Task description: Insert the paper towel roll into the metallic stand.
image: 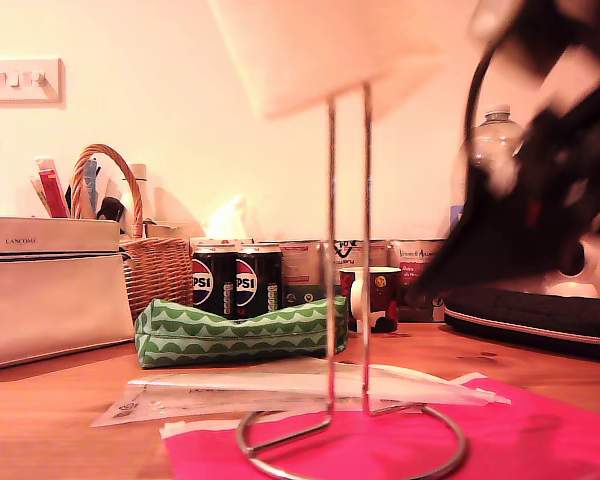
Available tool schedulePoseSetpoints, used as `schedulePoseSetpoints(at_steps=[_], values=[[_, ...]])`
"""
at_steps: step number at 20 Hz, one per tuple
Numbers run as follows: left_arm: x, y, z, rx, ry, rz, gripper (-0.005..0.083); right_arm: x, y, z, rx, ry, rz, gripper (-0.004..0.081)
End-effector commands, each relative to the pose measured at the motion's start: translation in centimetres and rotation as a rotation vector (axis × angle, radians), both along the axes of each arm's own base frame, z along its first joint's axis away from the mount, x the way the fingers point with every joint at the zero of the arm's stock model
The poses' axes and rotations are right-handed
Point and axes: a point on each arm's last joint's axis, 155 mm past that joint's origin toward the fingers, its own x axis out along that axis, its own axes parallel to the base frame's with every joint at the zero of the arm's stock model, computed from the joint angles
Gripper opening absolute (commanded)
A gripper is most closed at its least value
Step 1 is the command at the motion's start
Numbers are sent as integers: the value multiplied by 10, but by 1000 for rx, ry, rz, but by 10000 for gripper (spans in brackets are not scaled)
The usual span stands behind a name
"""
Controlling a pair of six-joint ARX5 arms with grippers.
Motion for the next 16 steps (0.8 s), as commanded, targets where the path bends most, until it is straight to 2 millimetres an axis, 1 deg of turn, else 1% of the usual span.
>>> schedulePoseSetpoints(at_steps=[1, 4, 5, 7, 10, 12, 13, 16], values=[[6, -9, -22, 62, 28, -13, -22, -7, -4, -2, 0, 19, -6, 138], [5, -11, -21, 60, 14, -28, -22, -7, -9, 9, 36, 12, -44, 138], [4, -10, -21, 67, 16, -24, -22, -8, -11, 13, 58, 30, -67, 138], [5, 3, -25, 116, 18, 10, -22, -12, -15, 16, 67, 42, -87, 138], [3, 4, -17, 92, 25, 32, -24, -10, -18, 31, 101, 8, -108, 135], [3, 3, -10, 75, 14, 28, -24, -11, -19, 41, 115, 9, -114, 135], [2, 1, -10, 75, 16, 20, -24, -12, -20, 46, 113, 9, -117, 135], [1, -9, -19, 88, 47, -4, -24, -7, -27, 61, 91, -6, -154, 135]])
